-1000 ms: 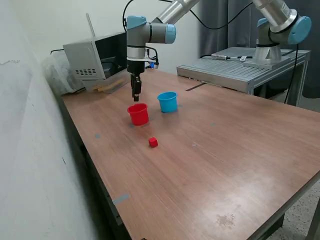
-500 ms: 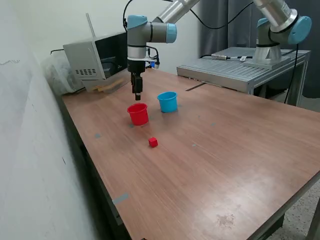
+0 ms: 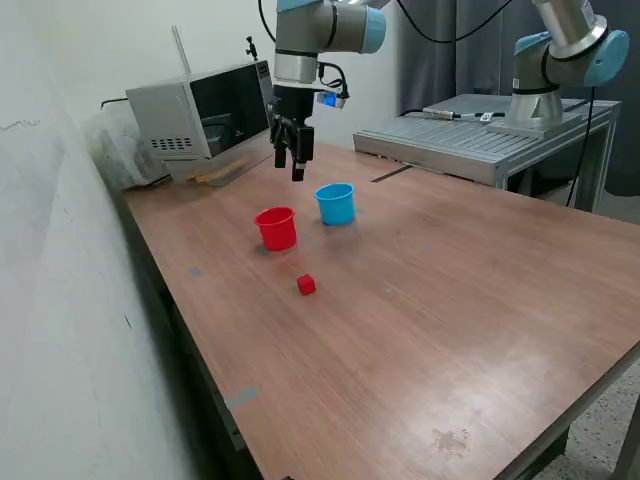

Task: Place red objects in the red bin, and blue objects in the blue bin.

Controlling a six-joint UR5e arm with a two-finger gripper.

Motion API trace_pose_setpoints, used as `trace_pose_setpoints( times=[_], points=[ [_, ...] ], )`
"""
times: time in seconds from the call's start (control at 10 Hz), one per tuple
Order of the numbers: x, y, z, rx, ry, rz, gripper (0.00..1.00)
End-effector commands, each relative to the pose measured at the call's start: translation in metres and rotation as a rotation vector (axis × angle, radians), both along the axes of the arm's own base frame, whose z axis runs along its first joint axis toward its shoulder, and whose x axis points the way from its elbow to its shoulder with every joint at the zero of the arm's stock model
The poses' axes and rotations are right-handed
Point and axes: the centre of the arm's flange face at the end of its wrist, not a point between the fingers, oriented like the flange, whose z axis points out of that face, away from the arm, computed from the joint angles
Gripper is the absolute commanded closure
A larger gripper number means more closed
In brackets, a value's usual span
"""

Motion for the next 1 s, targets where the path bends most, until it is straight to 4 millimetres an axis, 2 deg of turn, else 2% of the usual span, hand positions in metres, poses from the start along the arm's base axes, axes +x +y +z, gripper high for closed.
trace_pose_setpoints(
  times=[0.0,0.2,0.3,0.5,0.6,0.7,0.9],
  points=[
    [0.017,-0.083,0.030,0.009,0.008,0.129,0.00],
    [0.020,-0.104,0.027,0.005,0.004,0.157,0.00],
    [0.021,-0.113,0.019,0.003,-0.006,0.164,0.00],
    [0.013,-0.132,-0.023,-0.001,-0.055,0.185,0.00],
    [0.004,-0.136,-0.052,-0.002,-0.083,0.189,0.00],
    [-0.004,-0.140,-0.069,-0.003,-0.093,0.192,0.00],
    [-0.022,-0.141,-0.083,-0.003,-0.083,0.190,0.00]
  ],
)
